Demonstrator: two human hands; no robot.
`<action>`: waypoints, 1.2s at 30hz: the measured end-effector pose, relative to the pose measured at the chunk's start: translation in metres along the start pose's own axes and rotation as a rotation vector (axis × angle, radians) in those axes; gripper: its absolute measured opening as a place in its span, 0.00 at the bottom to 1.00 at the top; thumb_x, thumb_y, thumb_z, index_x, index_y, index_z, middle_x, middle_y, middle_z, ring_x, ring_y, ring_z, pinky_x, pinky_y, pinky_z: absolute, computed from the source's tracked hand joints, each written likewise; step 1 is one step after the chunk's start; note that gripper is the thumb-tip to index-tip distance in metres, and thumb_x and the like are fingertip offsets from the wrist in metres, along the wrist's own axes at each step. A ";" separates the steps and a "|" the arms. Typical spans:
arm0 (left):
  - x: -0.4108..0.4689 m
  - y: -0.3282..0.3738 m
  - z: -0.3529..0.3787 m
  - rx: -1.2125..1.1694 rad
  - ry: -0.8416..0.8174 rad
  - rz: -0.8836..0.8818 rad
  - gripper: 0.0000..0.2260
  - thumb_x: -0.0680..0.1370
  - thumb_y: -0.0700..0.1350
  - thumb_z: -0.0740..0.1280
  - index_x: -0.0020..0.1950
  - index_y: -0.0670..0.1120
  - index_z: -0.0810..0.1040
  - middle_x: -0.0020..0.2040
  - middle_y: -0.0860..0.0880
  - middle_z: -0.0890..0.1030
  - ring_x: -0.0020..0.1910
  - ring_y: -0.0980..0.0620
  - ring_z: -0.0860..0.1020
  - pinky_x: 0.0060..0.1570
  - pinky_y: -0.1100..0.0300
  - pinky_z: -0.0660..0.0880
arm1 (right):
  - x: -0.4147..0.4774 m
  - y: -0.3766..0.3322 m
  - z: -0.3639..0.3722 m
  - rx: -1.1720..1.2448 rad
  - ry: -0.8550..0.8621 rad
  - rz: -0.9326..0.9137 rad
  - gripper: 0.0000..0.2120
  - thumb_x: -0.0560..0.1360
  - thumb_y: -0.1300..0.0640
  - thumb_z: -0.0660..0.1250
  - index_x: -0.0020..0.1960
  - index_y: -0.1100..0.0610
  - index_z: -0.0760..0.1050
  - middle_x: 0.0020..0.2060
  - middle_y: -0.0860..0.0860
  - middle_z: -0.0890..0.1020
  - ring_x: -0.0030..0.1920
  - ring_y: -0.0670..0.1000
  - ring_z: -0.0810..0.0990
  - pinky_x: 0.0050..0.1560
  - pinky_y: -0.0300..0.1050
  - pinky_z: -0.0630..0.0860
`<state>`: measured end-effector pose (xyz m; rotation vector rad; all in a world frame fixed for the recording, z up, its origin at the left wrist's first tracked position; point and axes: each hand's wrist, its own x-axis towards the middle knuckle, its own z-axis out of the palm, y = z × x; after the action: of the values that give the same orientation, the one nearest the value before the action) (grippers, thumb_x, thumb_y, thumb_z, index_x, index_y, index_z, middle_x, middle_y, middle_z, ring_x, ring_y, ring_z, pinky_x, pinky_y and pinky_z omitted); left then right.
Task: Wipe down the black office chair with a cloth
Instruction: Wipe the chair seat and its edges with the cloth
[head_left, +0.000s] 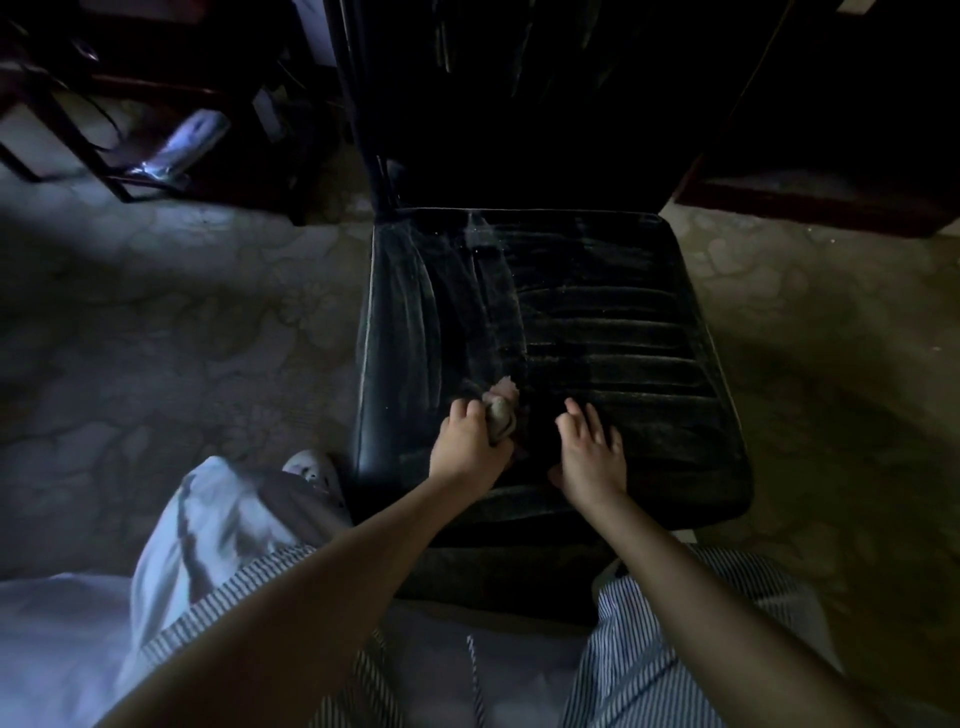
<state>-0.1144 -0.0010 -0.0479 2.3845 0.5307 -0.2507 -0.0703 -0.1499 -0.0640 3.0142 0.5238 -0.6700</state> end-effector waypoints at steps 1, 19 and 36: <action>-0.002 0.001 0.000 0.012 -0.029 0.057 0.19 0.73 0.47 0.68 0.61 0.41 0.69 0.59 0.44 0.70 0.59 0.44 0.70 0.54 0.53 0.70 | 0.001 0.003 -0.002 -0.013 -0.005 0.002 0.29 0.77 0.55 0.63 0.73 0.54 0.54 0.77 0.49 0.46 0.76 0.53 0.45 0.73 0.55 0.51; -0.031 -0.005 -0.056 -1.302 -0.120 -0.440 0.08 0.81 0.41 0.56 0.57 0.49 0.72 0.51 0.46 0.78 0.43 0.50 0.79 0.33 0.57 0.77 | -0.037 -0.017 -0.038 0.023 -0.084 -0.272 0.32 0.77 0.47 0.62 0.77 0.48 0.51 0.77 0.47 0.47 0.76 0.51 0.47 0.73 0.51 0.48; -0.043 -0.085 -0.067 -1.283 -0.056 -0.388 0.10 0.70 0.40 0.68 0.50 0.43 0.72 0.45 0.39 0.75 0.42 0.44 0.78 0.41 0.51 0.77 | -0.043 -0.054 0.001 -0.020 -0.151 -0.264 0.38 0.76 0.47 0.64 0.77 0.44 0.43 0.77 0.45 0.44 0.76 0.48 0.43 0.72 0.53 0.51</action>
<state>-0.1878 0.0888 -0.0329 1.0258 0.8001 -0.0824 -0.1248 -0.1125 -0.0434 2.8702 0.9237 -0.8894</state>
